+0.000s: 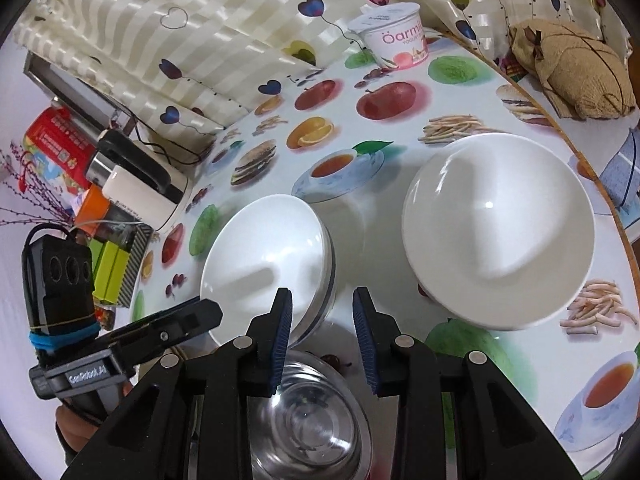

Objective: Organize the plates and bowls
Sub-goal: 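Grasp the rim of the blue-rimmed white bowl with both tools, then carry the white bowl with both tools over the steel bowl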

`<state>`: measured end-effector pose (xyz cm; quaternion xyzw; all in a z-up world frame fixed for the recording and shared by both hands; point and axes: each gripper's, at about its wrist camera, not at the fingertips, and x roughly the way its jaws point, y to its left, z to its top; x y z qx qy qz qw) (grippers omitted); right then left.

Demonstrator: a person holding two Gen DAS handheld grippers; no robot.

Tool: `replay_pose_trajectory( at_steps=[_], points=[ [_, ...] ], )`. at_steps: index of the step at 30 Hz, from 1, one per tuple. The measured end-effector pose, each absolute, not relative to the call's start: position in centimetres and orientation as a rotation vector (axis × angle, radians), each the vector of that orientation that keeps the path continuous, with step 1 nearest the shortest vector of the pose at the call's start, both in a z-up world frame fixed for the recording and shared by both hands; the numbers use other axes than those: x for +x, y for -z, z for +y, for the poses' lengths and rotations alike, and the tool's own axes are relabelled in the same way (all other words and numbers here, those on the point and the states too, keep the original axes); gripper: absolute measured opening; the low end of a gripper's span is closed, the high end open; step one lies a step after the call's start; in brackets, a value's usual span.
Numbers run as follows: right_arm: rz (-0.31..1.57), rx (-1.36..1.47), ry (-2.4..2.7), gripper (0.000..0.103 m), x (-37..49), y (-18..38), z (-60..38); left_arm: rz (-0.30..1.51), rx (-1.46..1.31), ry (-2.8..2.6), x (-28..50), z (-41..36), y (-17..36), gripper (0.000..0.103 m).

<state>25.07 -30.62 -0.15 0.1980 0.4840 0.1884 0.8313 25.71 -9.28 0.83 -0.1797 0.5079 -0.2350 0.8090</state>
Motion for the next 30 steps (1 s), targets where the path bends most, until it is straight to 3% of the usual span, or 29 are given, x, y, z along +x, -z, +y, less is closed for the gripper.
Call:
replay_pose_trajectory(
  at_steps=[6,30],
  points=[
    [1.040,0.411,-0.407,0.020,25.4,0.5,-30.1,1.085,-0.367,0.500,25.7,-9.7,-0.7,0.046],
    [1.013,0.376,-0.409,0.020,25.4,-0.9,-28.8,1.071,-0.364,0.485,25.7,-9.2,-1.7,0.046]
  ],
)
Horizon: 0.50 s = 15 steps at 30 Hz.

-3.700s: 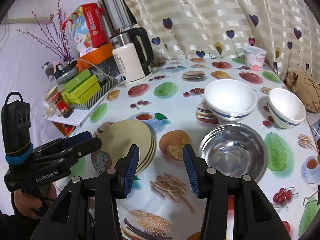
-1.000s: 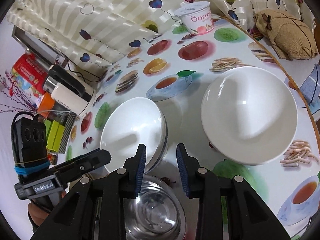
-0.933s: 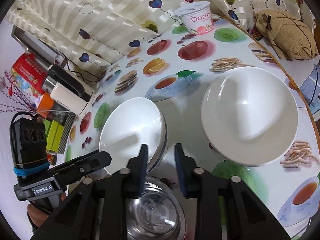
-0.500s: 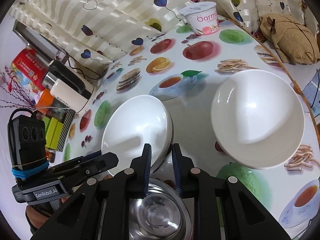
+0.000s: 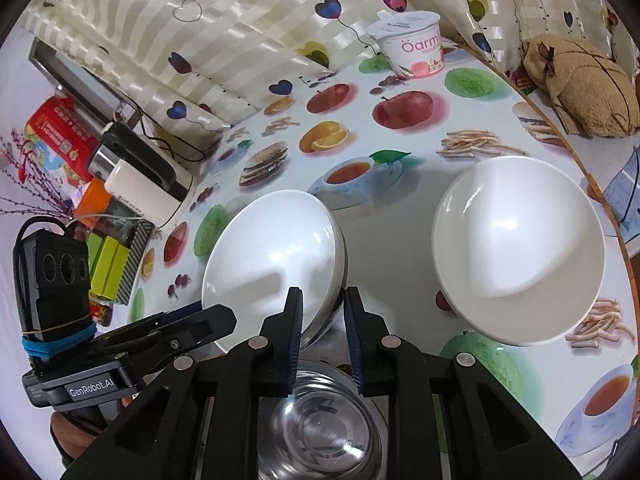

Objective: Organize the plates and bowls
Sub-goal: 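Carry the white bowl with both tools over the steel bowl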

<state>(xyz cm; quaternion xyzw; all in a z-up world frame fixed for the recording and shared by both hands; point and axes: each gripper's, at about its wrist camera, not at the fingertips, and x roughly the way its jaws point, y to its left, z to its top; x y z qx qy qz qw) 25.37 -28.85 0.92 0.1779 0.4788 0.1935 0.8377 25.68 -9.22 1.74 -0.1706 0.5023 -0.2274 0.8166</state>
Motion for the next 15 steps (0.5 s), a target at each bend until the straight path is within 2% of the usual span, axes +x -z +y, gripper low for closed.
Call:
replay_pose_trajectory(
  at_steps=[15],
  points=[
    [0.969,0.357,-0.408,0.020,22.8,-4.2,-29.0,1.032,-0.333,0.503,23.3,-9.5,-5.3,0.046]
  ],
)
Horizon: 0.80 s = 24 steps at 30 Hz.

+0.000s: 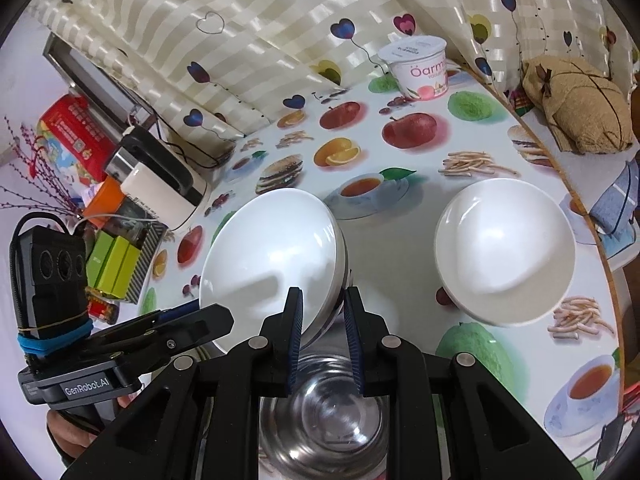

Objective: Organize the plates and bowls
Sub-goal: 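Carry the white bowl with both tools over the steel bowl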

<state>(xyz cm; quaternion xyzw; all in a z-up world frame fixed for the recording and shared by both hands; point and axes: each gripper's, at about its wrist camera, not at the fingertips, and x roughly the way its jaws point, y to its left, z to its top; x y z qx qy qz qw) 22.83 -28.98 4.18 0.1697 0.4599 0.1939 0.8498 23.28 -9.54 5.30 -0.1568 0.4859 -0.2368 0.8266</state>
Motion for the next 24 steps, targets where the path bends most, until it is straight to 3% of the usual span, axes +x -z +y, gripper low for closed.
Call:
replay_pose_trajectory(
  at_steps=[24],
  points=[
    [0.998,0.368,-0.376,0.020,16.1,-3.3,-29.3,1.073,-0.300,0.541,17.2,-10.2,-4.4,0.046]
  ],
)
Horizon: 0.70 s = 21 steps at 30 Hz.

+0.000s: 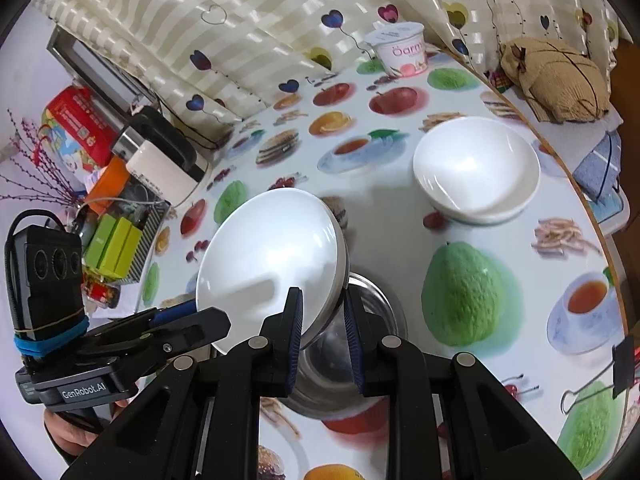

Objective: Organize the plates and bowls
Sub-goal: 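Carry the white bowl with both tools over the steel bowl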

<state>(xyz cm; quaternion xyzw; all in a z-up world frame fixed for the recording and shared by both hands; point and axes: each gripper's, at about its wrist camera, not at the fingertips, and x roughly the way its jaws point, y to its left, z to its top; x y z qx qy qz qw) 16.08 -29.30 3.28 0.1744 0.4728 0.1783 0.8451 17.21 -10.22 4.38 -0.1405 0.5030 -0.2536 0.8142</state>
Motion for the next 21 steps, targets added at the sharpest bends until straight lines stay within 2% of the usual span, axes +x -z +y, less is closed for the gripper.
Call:
replay_pose_trajectory(
  at_steps=[21],
  points=[
    [1.042,0.362,-0.358,0.021,14.0,-1.3,-30.0,1.129,-0.286,0.553,15.1,-11.3,-2.0,0.046]
  ],
)
